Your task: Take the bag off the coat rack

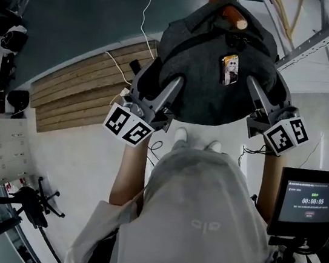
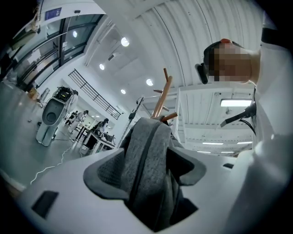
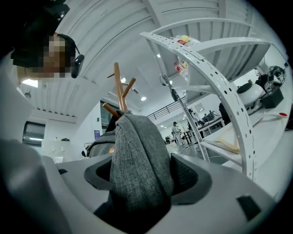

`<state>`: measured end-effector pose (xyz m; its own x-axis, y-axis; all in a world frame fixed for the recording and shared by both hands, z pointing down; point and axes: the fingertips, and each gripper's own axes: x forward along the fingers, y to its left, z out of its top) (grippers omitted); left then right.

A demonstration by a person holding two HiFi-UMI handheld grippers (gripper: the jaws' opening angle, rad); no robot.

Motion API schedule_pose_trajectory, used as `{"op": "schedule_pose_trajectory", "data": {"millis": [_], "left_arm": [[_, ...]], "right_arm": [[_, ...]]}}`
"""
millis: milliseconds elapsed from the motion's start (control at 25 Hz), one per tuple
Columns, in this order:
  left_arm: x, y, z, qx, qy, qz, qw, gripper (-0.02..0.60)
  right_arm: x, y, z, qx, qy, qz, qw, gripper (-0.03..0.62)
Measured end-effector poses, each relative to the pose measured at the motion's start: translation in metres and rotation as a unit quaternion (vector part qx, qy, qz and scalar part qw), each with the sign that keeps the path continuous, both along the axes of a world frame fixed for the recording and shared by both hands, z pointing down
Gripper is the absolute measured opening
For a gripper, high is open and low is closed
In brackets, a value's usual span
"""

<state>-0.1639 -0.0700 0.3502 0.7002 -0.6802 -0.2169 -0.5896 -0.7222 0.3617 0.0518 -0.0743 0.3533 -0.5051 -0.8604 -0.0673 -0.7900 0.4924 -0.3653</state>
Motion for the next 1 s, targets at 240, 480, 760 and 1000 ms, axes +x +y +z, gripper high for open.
{"op": "schedule_pose_trajectory", "data": {"millis": [240, 480, 760, 1000], "left_arm": [[0.004, -0.001, 0.001, 0.005, -0.014, -0.031, 0.9994, 0.238], [0.007, -0.001, -0.003, -0.004, -0.021, -0.036, 0.9991, 0.164], [0.017, 0.003, -0.011, -0.011, -0.017, -0.012, 0.9997, 0.129], [0.026, 0.005, -0.033, -0.001, -0.015, 0.001, 0.9999, 0.126]], "right_arm": [[0.004, -0.001, 0.001, -0.011, 0.01, 0.038, 0.999, 0.281], [0.0, 0.0, -0.006, -0.008, 0.033, 0.048, 0.998, 0.232], [0.005, 0.003, -0.018, -0.01, 0.036, 0.04, 0.999, 0.206], [0.013, 0.005, -0.038, 0.003, 0.027, 0.036, 0.999, 0.206]]}}
